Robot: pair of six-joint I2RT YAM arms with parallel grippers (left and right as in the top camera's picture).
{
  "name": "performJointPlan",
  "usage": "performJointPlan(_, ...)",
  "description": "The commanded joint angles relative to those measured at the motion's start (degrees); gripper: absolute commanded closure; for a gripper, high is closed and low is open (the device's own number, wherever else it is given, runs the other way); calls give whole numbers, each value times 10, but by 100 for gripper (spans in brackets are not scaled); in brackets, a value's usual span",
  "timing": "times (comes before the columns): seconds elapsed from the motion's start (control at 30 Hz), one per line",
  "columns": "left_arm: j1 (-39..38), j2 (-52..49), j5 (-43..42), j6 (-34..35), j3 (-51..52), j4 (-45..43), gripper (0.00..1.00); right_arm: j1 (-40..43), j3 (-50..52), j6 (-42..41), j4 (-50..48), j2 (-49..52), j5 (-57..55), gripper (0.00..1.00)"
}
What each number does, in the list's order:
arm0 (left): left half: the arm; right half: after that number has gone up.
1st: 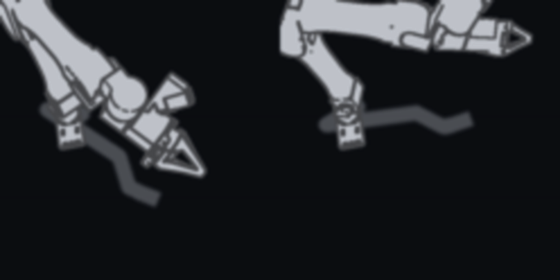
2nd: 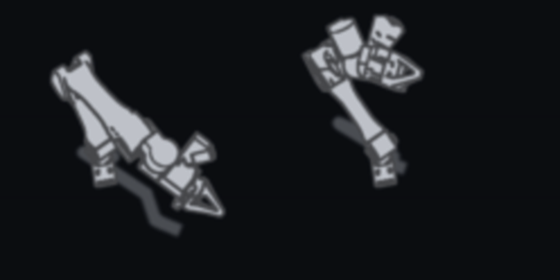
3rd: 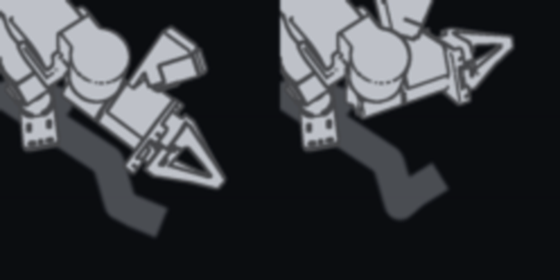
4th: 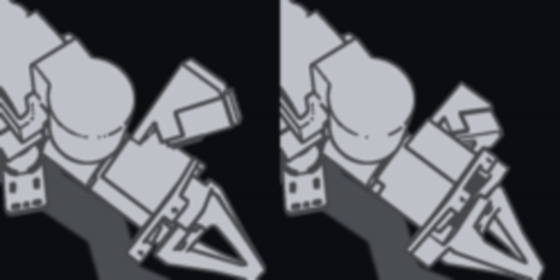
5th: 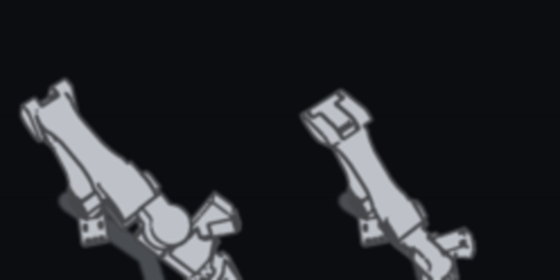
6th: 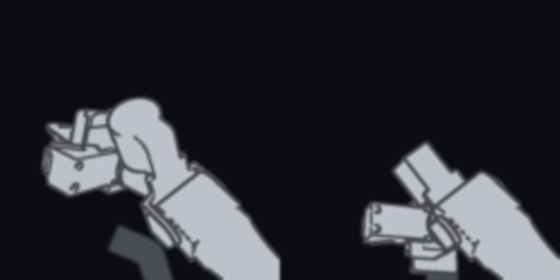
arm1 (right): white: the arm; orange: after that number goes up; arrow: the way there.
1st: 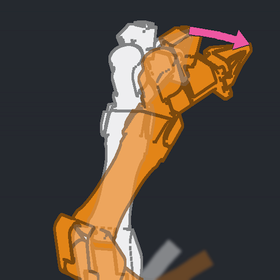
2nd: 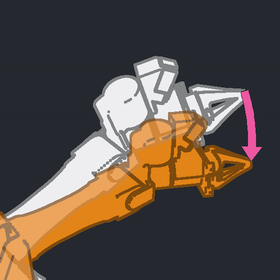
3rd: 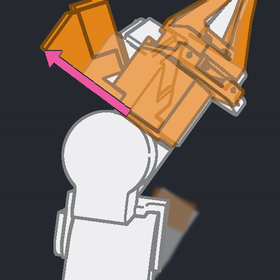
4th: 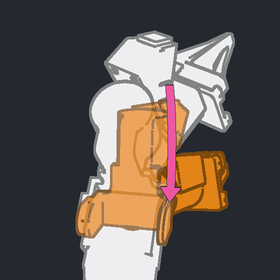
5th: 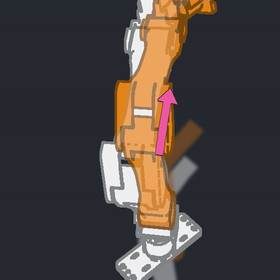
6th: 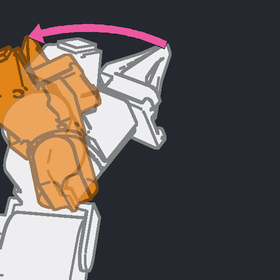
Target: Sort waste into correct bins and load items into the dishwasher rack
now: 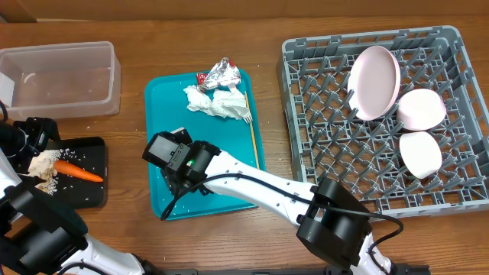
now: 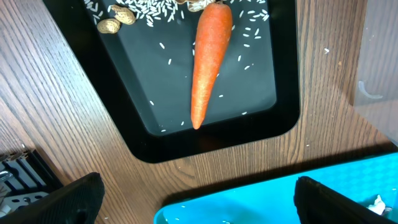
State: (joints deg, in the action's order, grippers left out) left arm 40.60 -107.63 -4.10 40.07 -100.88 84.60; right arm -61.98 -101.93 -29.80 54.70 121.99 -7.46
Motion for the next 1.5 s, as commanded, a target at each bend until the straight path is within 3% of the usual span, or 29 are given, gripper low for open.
performJointPlan(0.0,-2,-4,-4,-9,-7,0,0,0,0,-5,-2,-13,0,27)
performJointPlan(0.3,-2,-4,-4,-9,-7,-2,0,4,-35,-5,18,-22,23,33)
performJointPlan(0.53,-4,-4,-4,-9,-7,-15,0,22,-119,-4,89,-48,24,33)
performJointPlan(0.8,-4,-4,-4,-9,-7,-24,0,73,-130,-5,160,-91,24,32)
performJointPlan(0.83,-4,-4,-4,-9,-7,-24,0,84,-130,-8,172,-96,24,30)
performJointPlan(0.87,-4,-4,-4,-9,-7,-24,0,105,-130,-17,192,-102,21,22)
performJointPlan(1.0,-4,-4,-4,-9,-7,-24,0,167,-130,-37,243,-113,21,11)
performJointPlan(1.27,-5,-4,-4,-9,-7,-24,0,305,-130,-52,325,-116,75,7)
performJointPlan(1.47,-5,-4,-4,-9,-7,-24,0,347,-130,-65,349,-133,82,8)
